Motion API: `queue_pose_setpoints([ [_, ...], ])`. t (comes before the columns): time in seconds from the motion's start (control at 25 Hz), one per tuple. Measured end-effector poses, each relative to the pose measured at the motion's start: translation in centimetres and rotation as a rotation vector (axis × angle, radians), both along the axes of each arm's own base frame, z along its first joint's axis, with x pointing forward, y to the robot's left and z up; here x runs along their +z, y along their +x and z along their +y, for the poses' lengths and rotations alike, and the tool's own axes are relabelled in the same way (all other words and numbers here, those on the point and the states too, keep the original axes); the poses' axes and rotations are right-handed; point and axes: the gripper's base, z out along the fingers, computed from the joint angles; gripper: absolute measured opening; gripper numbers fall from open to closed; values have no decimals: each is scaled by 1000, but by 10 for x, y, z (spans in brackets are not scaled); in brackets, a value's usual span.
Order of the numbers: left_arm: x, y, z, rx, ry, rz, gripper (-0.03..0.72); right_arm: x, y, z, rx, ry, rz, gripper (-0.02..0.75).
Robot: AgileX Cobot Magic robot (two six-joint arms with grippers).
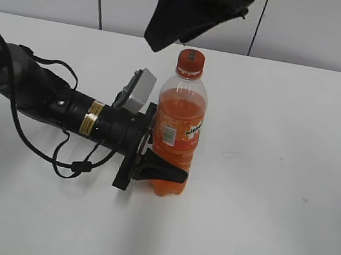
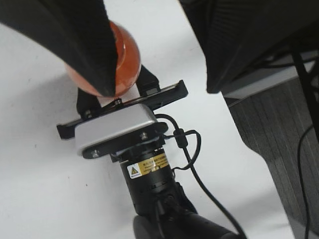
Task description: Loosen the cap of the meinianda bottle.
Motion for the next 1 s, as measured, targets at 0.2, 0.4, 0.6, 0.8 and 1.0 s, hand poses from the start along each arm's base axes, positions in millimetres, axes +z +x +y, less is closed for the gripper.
queue_pose_setpoints([
  [0.2,0,0,0,1,0,2,400,11,-3,-9,-352,-3,151,425],
  [0.4,0,0,0,4,1,9,400,18,-3,-19,-633,-7,230,425],
  [0.6,0,0,0,13,3,30,400,12,-2,-22,-790,-16,301,425],
  [0.8,0,0,0,15,2,37,400,7,-1,-24,-870,-32,331,425],
  [1.0,0,0,0,15,2,39,400,-6,5,-20,-894,-57,363,425],
])
